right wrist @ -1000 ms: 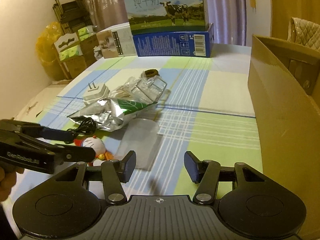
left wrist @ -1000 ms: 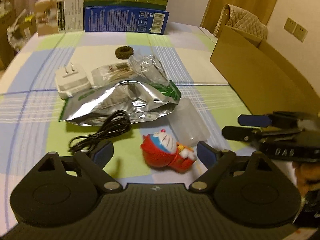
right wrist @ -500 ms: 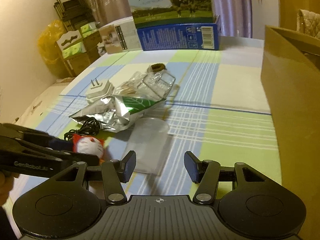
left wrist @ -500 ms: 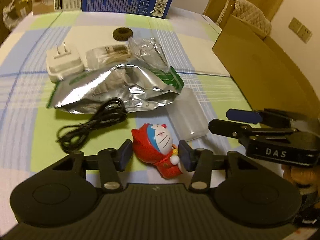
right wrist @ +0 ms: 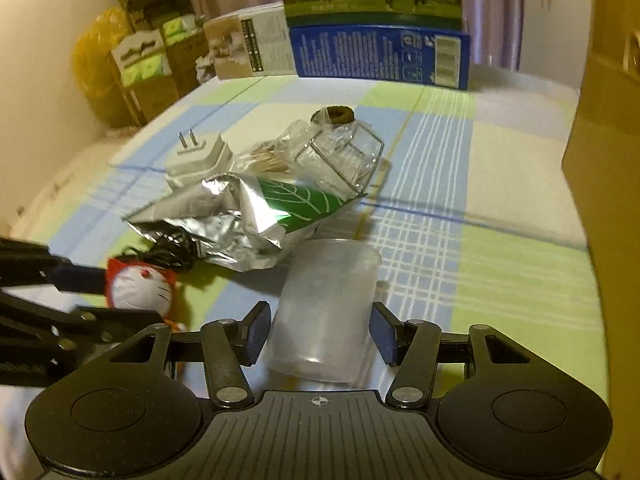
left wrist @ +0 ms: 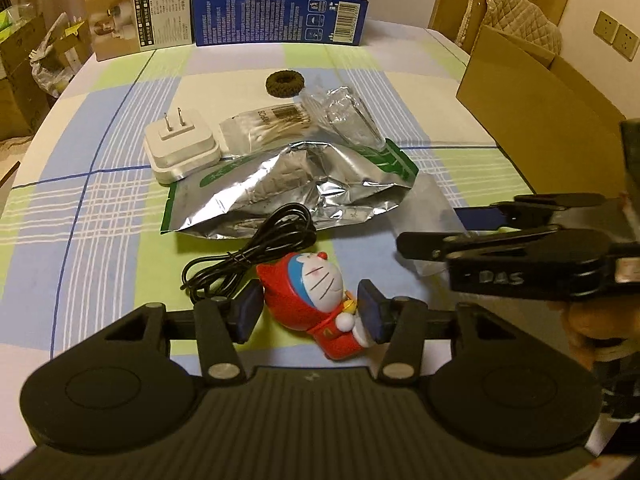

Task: Organize objects
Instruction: 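Grasp the red Doraemon figure with the left gripper while the right gripper grasps the clear cup, then carry the Doraemon figure and the clear cup over the cardboard box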

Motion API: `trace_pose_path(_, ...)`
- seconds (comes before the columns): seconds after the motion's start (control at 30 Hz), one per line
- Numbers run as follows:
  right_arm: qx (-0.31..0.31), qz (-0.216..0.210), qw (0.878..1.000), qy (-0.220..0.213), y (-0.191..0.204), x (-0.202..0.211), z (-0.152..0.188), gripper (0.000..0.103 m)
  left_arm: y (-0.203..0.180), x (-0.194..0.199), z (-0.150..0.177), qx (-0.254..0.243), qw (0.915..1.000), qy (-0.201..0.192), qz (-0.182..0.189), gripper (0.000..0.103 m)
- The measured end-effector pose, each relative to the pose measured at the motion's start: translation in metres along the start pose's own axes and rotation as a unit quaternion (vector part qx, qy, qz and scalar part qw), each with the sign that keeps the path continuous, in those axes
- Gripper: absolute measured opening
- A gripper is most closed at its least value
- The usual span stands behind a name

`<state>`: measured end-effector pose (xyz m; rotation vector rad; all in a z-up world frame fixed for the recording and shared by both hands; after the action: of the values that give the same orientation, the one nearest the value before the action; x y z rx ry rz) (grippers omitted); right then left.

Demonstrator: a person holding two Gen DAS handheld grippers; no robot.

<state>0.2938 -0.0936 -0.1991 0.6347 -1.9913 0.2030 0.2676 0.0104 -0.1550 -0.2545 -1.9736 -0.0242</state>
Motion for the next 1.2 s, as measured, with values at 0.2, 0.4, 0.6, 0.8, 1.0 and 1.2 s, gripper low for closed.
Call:
trace_pose_path(0.2,0.001,0.024,1.0,0.001,-0.009,0.009,0.01,0.048,-0.003,-0.001,0.001,0.005,1.0,-0.004,0.0,0.057)
trace_pose_path(0.4,0.002,0.027,1.0,0.0,-0.007,0.012,0.014,0.048,-0.001,-0.003,0.003,0.031,0.9994,-0.009,-0.009,0.057)
trace_pose_path(0.6,-0.006,0.025,1.0,-0.003,-0.011,0.012,0.015,0.048,-0.003,-0.005,0.005,0.031,0.9995,-0.008,-0.006,0.051)
trace_pose_path(0.8,-0.01,0.026,1.0,-0.004,-0.012,0.013,0.016,0.048,-0.008,-0.002,0.002,0.013,0.9996,-0.02,0.012,0.04)
trace_pose_path(1.0,-0.013,0.024,1.0,-0.006,-0.013,0.013,0.016,0.048,-0.006,-0.006,0.001,0.033,0.9992,-0.017,0.016,0.041)
trace_pose_path(1.2,-0.015,0.03,0.999,-0.008,-0.012,0.014,0.016,0.048,-0.003,-0.01,0.004,0.047,0.9987,-0.006,0.018,0.04)
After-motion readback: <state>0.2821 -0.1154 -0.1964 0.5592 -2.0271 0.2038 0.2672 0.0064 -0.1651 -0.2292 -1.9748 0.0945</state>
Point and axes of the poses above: each gripper's, at about its wrist camera, not at the fingertips, and x roughly against the way its jaws point, y to its left, z to its underside, the point moved 8 cm from there along -x, roughly the way its jaws point, and after that the axes turned 12 degrees about y, right-handed, at the moved point
